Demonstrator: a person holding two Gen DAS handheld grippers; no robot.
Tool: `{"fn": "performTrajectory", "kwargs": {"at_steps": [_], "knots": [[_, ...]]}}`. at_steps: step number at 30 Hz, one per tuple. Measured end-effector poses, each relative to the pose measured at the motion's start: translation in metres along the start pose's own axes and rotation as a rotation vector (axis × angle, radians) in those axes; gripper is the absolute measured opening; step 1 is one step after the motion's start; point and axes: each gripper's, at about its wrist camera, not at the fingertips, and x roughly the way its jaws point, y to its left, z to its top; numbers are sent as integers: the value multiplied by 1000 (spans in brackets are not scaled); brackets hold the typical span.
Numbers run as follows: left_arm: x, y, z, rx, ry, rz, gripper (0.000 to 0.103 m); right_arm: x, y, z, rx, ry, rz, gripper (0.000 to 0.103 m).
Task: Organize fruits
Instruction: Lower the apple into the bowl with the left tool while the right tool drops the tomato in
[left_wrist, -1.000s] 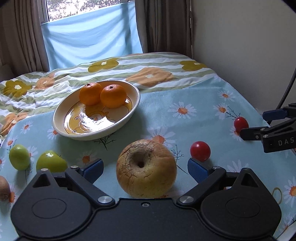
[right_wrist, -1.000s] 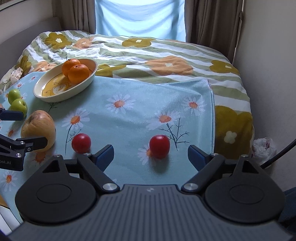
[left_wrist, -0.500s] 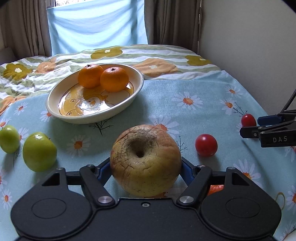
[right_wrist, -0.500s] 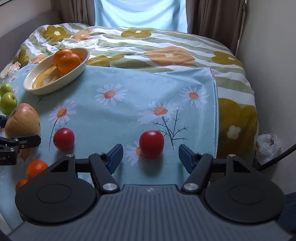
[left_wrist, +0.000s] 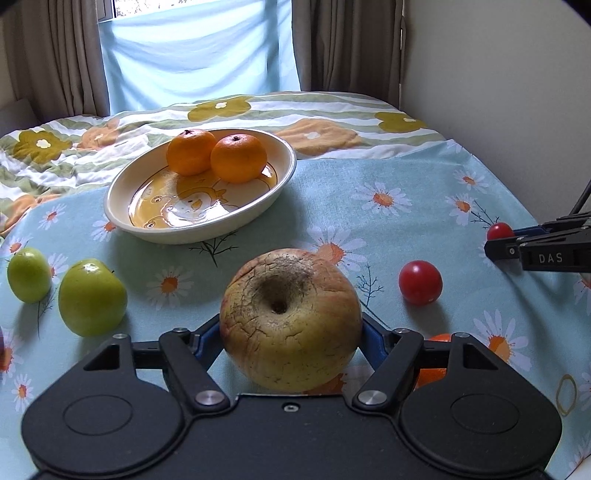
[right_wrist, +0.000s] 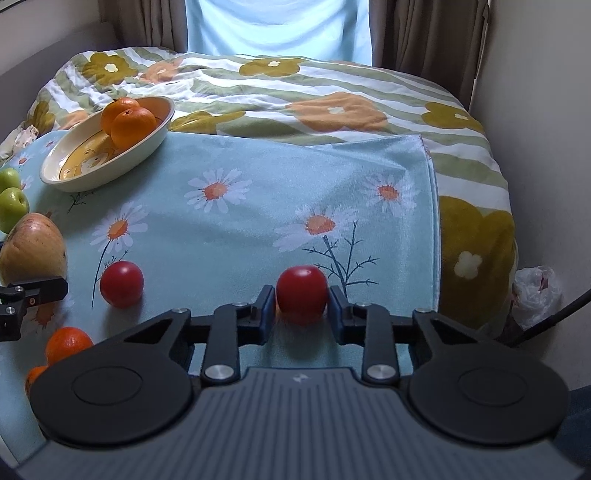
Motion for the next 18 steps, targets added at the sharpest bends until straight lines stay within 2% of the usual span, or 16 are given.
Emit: {"fn": "performTrajectory", "kwargs": {"at_steps": [9, 18], "knots": [[-15, 12, -7, -29, -8, 27, 77, -23, 13, 7, -38, -49, 20, 44], [-59, 26, -1, -40, -77, 60, 77, -60, 34, 24, -58, -85, 50, 44]]}}
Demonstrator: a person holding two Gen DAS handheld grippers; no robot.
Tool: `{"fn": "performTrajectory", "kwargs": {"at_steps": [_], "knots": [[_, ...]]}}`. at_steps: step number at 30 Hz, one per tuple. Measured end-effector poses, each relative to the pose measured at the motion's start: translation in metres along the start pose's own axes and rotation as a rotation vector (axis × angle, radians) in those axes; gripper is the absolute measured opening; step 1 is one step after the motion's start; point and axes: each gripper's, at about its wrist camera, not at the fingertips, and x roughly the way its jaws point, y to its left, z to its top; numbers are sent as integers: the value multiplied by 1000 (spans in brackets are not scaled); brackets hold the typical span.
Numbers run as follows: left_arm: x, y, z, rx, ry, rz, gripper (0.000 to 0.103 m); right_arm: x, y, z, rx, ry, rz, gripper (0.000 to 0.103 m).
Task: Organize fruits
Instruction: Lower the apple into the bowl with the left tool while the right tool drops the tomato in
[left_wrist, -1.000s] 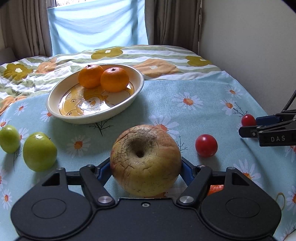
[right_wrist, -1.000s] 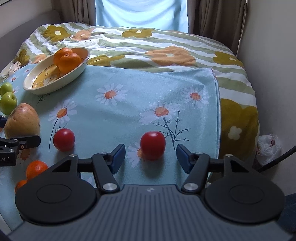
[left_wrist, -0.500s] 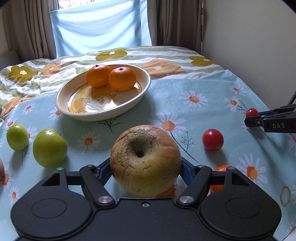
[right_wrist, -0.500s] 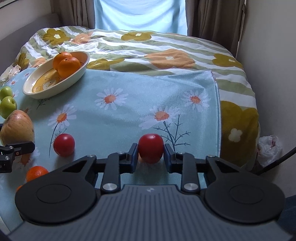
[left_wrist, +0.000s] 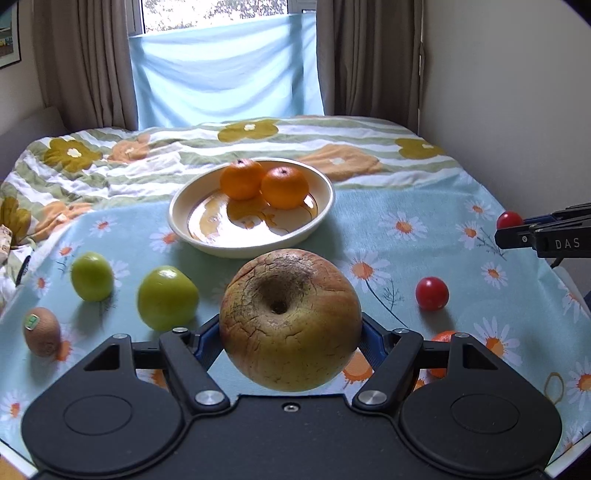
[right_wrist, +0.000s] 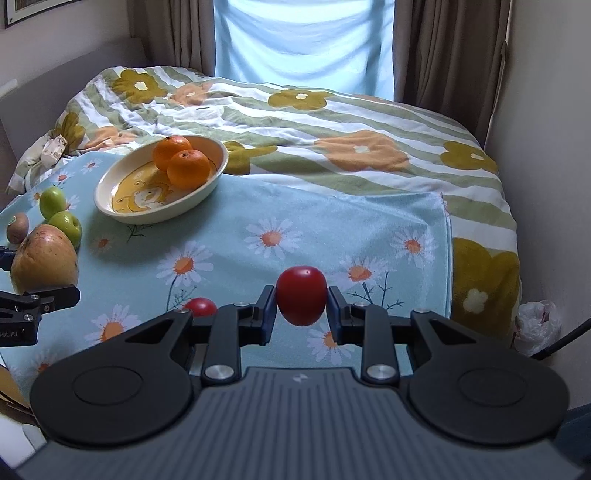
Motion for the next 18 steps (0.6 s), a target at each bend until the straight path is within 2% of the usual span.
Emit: {"fn": "performTrajectory", "kwargs": {"at_steps": [9, 18], "knots": [[-38, 33, 29, -11, -79, 22, 77, -30, 42, 38, -18, -24, 52, 44], [-40, 76, 66, -11, -131, 12, 77, -28, 95, 76, -27, -39, 86, 44]]}}
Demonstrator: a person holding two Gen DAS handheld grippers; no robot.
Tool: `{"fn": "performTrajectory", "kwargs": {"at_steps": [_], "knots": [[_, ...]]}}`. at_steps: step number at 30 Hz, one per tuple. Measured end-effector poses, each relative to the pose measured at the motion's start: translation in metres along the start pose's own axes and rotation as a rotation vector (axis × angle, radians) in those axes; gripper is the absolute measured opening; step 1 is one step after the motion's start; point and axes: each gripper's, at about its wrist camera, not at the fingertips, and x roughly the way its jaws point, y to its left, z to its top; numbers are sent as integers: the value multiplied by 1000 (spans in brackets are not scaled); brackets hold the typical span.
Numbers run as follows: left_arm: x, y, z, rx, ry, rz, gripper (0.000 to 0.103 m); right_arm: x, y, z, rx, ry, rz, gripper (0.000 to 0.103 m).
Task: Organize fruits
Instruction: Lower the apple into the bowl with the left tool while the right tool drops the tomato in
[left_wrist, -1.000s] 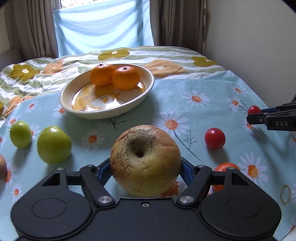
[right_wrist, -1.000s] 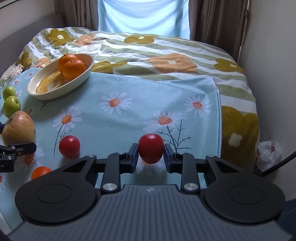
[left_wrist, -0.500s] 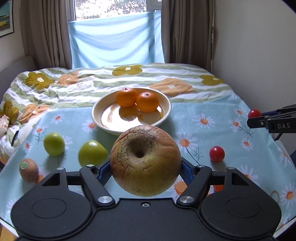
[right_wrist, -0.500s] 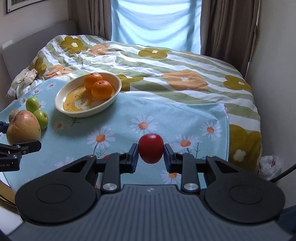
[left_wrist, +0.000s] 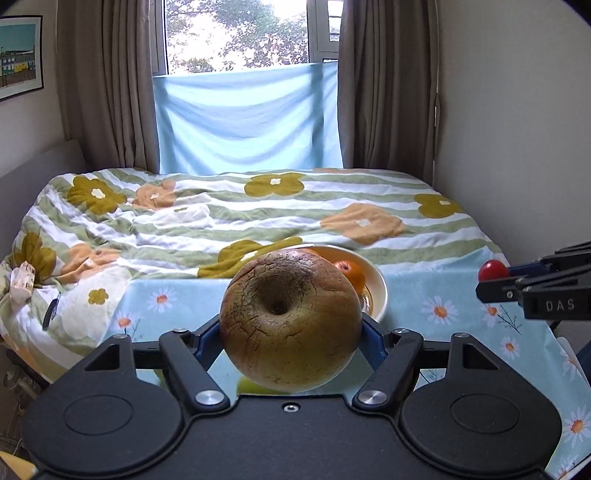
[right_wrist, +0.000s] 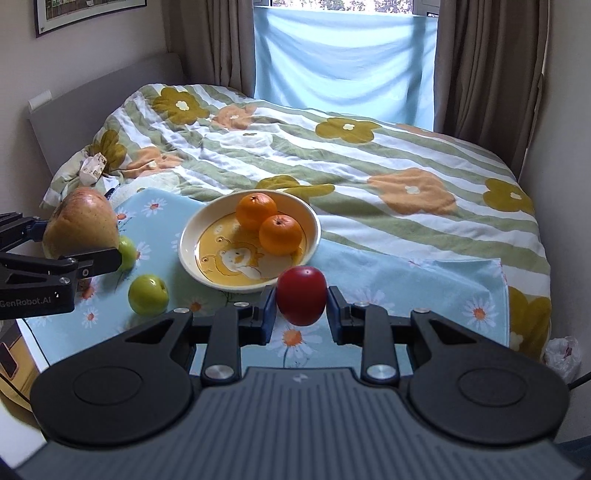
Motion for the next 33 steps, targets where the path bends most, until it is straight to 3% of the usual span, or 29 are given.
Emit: {"fn": "performTrajectory", "kwargs": {"at_steps": [15, 23, 33], "knots": [[79, 58, 37, 116, 26, -118, 77, 79, 45, 53, 87, 35, -52, 44], [137, 65, 39, 173, 73, -178, 77, 123, 43, 62, 140, 62, -114, 44], [189, 55, 32, 290, 109, -201, 77, 148, 31, 59, 194, 96, -180, 44]]}}
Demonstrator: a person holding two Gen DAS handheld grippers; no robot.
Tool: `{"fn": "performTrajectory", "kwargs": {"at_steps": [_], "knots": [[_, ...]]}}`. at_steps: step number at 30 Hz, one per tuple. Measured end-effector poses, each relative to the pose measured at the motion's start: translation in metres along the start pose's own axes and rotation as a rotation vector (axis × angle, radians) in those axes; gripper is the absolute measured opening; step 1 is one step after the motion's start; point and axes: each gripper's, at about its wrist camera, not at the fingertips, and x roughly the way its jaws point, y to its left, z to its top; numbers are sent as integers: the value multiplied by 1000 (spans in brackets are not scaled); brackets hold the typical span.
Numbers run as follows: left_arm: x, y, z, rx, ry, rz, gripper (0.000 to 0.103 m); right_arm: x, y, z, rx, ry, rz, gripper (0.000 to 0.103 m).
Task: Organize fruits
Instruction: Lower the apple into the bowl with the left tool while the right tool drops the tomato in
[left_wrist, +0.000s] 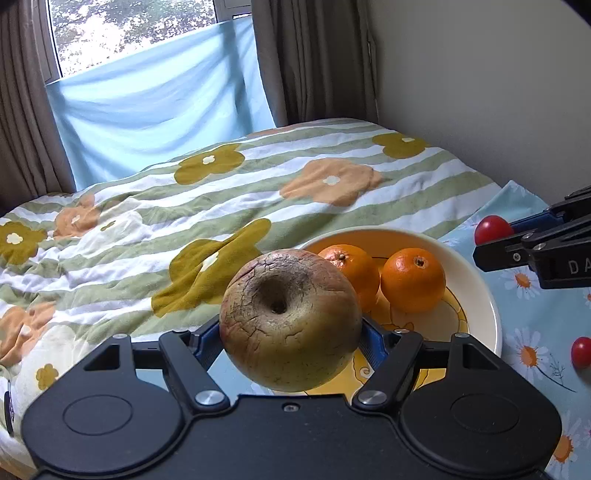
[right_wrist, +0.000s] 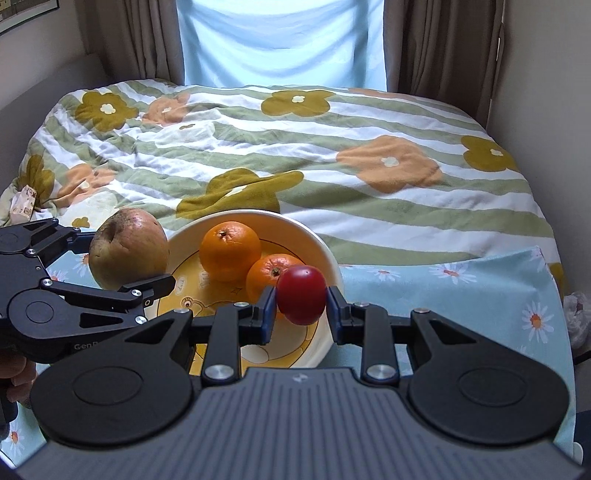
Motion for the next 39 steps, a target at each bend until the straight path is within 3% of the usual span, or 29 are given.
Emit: {"fn": "performTrajectory", "kwargs": {"at_steps": [14, 16, 18, 27, 39], "knots": [[29, -18, -7, 131, 36, 9, 79, 9, -9, -6, 38, 33, -41, 44], [24, -18, -6, 151, 10, 3, 94, 8, -10, -5, 40, 32, -43, 44], [17, -18, -5, 163, -20, 16, 100, 6, -11, -4, 42, 30, -45, 44], [-9, 8, -5, 42, -10, -10, 100, 3, -6, 0, 37, 32, -26, 44], [-43, 38, -19, -85, -13, -13, 100, 31, 32, -13, -7, 91, 29, 44]]}}
